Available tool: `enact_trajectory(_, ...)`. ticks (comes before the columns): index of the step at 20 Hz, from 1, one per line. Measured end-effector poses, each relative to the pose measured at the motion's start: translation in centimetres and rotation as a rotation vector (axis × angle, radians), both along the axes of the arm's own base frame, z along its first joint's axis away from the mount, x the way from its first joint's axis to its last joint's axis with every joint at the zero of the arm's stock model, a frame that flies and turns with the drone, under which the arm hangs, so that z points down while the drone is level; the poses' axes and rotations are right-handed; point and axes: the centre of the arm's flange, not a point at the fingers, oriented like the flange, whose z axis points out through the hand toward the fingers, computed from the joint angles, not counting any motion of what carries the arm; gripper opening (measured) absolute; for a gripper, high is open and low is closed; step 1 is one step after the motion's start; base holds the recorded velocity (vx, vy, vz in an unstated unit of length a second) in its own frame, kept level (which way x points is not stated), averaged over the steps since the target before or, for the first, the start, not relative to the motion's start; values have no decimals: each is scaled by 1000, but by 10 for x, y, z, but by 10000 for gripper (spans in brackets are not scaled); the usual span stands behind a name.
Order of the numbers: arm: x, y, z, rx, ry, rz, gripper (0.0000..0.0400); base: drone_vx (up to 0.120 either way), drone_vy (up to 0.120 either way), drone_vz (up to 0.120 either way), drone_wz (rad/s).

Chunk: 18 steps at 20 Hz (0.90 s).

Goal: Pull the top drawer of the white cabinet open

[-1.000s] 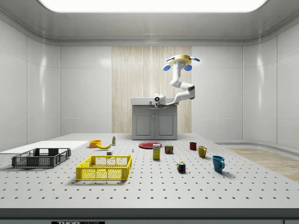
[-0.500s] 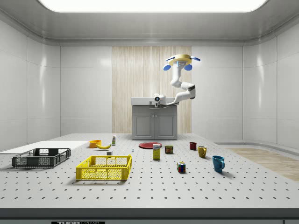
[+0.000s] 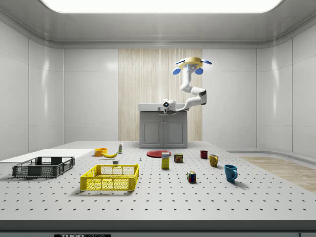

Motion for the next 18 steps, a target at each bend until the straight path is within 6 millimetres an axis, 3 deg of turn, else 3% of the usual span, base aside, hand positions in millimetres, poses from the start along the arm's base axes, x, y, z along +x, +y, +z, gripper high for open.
enact_trajectory(18, 0, -23, 0, 0, 5, 0, 112, 0, 7, 0, 0)
